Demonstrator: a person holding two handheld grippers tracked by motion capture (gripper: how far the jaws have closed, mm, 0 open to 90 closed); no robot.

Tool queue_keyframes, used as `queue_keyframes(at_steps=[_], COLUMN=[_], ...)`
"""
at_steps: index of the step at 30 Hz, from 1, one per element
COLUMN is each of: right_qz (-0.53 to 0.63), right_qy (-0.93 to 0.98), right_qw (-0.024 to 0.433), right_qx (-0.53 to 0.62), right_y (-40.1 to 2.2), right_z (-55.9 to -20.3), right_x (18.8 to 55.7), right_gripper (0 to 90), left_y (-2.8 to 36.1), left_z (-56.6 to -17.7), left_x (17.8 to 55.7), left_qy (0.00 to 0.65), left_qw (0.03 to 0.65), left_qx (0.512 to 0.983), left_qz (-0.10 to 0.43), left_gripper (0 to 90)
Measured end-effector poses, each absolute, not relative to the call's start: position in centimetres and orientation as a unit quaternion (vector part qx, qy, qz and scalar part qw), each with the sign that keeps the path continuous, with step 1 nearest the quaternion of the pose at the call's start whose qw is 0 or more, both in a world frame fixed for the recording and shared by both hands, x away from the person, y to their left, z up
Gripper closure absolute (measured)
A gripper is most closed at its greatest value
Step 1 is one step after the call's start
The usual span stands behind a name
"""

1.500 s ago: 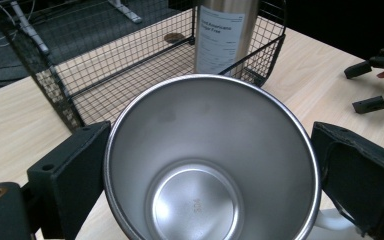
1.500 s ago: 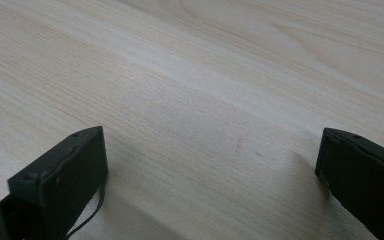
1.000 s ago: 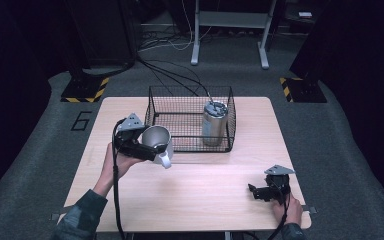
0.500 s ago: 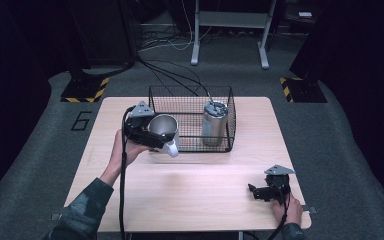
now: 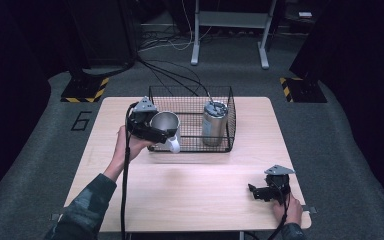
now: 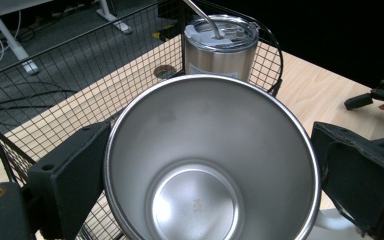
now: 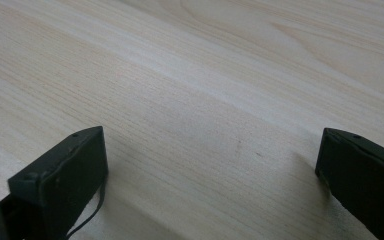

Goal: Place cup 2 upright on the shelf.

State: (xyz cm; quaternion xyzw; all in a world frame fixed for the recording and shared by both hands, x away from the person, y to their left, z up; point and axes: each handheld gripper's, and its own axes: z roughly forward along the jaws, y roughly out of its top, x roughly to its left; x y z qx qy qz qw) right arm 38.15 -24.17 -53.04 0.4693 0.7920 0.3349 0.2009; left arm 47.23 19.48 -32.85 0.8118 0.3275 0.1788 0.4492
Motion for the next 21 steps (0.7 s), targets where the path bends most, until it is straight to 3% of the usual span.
queue_keyframes(at_steps=[21], right_qz=[0.335], right_qy=[0.792], right_qw=[0.201], right_qx=[0.468], right_y=[-24.2], right_z=[-53.0], right_x=[38.1], right_gripper=[0.0], left_y=[18.2], left_z=[-32.0], left_x=[50.5], left_qy=[0.346], left_qw=[0.431], left_qx=[0.812], left_qz=[0.187], left_gripper=[5.9])
